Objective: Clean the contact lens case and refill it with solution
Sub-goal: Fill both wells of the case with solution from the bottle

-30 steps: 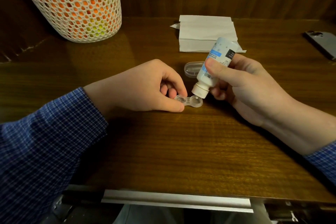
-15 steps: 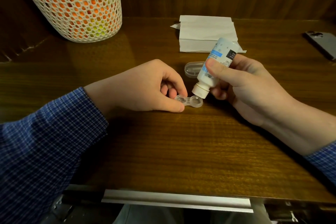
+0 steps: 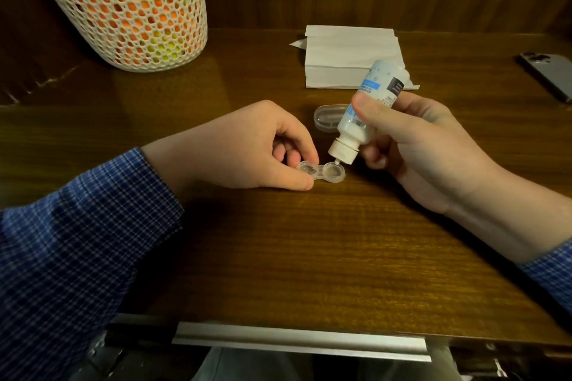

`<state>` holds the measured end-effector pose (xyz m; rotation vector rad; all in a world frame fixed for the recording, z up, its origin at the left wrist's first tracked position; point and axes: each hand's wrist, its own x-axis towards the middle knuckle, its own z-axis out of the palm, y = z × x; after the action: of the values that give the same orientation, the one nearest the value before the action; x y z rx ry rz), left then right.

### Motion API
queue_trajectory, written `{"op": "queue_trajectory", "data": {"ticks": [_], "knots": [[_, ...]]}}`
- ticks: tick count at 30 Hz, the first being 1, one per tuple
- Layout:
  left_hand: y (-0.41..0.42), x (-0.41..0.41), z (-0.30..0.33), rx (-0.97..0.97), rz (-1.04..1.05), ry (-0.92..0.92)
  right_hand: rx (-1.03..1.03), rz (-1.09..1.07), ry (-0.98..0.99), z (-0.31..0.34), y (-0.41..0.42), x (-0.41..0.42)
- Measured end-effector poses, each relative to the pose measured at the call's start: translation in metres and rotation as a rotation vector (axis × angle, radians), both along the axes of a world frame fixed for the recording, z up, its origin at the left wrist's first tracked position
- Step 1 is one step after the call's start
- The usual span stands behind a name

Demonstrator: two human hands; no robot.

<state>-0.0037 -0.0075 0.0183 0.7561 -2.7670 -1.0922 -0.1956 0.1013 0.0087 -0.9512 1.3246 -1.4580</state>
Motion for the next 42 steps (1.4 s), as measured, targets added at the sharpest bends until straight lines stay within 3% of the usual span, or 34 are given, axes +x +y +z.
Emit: {"op": "queue_trajectory", "data": {"ticks": [23, 31, 37, 42], "knots": [[0.000, 0.000, 0.000, 0.015, -0.004, 0.007, 0.007, 0.001, 0.035, -0.001, 0.000, 0.000], [0.005, 0.000, -0.002, -0.077, 0.009, 0.025, 0.043, -0.027, -0.151, 0.001, -0.001, -0.010], [0.010, 0.000, -0.004, -0.189, 0.006, 0.036, -0.033, -0.115, -0.212, 0.010, -0.004, -0.025], [0.013, 0.001, -0.002, -0.174, -0.031, 0.033, -0.008, -0.166, -0.194, 0.013, -0.004, -0.033]]}}
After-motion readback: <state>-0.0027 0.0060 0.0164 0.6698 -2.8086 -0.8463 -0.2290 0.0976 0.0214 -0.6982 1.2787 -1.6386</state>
